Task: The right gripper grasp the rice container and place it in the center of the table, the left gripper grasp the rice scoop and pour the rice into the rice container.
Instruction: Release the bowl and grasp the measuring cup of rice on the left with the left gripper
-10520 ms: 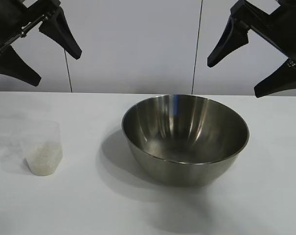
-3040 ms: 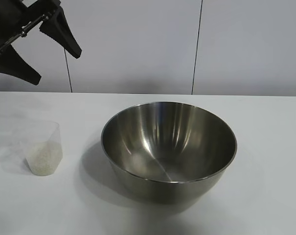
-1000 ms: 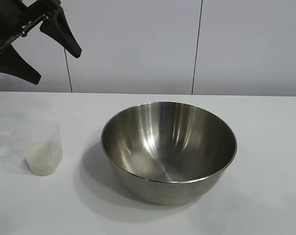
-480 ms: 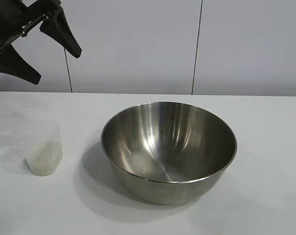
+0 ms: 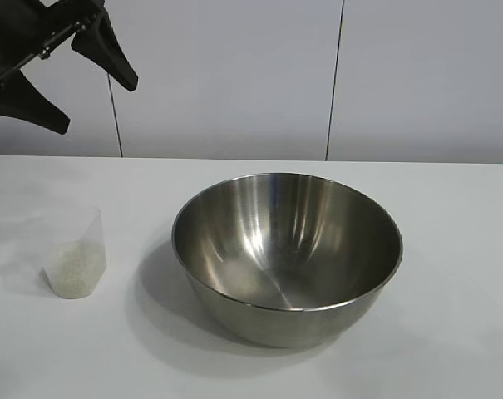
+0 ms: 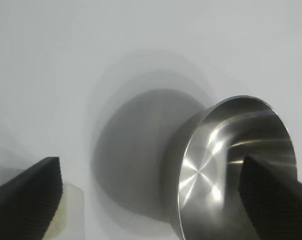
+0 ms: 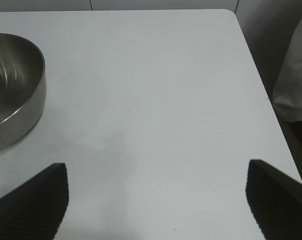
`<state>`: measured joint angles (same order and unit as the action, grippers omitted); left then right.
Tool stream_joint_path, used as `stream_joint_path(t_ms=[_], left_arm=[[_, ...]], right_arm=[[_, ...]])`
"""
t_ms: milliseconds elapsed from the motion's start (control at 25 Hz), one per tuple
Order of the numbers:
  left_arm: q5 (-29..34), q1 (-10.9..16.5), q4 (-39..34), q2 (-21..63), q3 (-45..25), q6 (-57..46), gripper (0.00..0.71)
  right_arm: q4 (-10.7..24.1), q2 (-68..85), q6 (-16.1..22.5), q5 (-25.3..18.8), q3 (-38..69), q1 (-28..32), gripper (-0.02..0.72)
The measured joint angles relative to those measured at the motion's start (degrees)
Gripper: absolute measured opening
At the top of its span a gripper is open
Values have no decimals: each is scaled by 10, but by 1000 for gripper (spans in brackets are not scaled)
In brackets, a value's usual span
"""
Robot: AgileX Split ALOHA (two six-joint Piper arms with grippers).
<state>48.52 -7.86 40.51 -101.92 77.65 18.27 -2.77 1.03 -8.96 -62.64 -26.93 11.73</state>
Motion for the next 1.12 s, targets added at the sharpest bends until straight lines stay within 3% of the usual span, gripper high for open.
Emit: stream_joint_path(t_ms=[360, 520, 640, 760, 960, 1120], left_arm=[[20, 0, 29, 1, 13, 9, 690], [-66, -1, -7, 28, 14, 26, 686], [-165, -9, -86, 70, 7, 28, 685], [-275, -35, -184, 114, -36, 29, 685], [-544, -85, -287, 172, -208, 29, 666], [-771, -89, -295, 179, -361, 14, 636]], right_arm=[[0, 0, 0, 0, 0, 0, 661], [0, 0, 0, 0, 0, 0, 661], [0, 0, 0, 0, 0, 0, 661], [0, 0, 0, 0, 0, 0, 661], [0, 0, 0, 0, 0, 0, 661], [0, 0, 0, 0, 0, 0, 661]])
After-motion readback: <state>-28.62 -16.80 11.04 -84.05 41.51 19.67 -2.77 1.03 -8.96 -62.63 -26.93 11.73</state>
